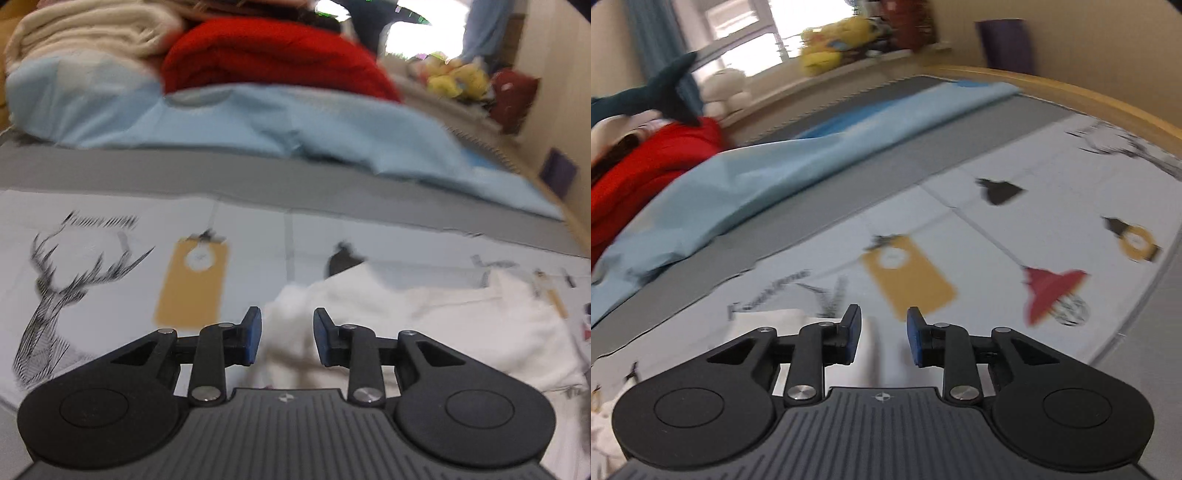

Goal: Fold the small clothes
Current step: 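Grasp the shirt side with the right gripper and fold it over the body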

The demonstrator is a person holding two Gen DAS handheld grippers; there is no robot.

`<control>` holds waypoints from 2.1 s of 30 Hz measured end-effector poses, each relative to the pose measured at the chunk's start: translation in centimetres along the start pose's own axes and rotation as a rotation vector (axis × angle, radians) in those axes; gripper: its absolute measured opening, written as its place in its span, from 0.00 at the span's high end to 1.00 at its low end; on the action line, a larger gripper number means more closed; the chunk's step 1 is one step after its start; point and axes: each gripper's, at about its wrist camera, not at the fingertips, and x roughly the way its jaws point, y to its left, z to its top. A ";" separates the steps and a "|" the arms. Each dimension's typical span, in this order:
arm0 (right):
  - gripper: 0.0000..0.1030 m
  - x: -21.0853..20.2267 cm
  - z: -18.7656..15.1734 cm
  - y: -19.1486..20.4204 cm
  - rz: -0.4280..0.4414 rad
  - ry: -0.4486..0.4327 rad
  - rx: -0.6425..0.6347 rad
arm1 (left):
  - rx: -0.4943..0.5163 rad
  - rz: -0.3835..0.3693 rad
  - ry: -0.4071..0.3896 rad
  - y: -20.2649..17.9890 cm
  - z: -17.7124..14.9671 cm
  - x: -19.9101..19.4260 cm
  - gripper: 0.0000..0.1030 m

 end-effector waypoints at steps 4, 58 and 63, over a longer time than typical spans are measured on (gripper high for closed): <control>0.72 -0.8 -0.5 -0.3 0.067 0.025 -0.060 | -0.273 -0.013 0.066 4.2 -0.6 1.3 0.67; 0.98 -1.9 -6.0 4.3 0.277 0.298 -0.698 | -0.145 -0.024 0.350 0.1 -0.7 -2.7 0.86; 0.96 -3.0 -4.5 3.0 0.198 0.250 -0.606 | -0.033 0.135 0.301 -0.4 -0.9 -3.6 0.85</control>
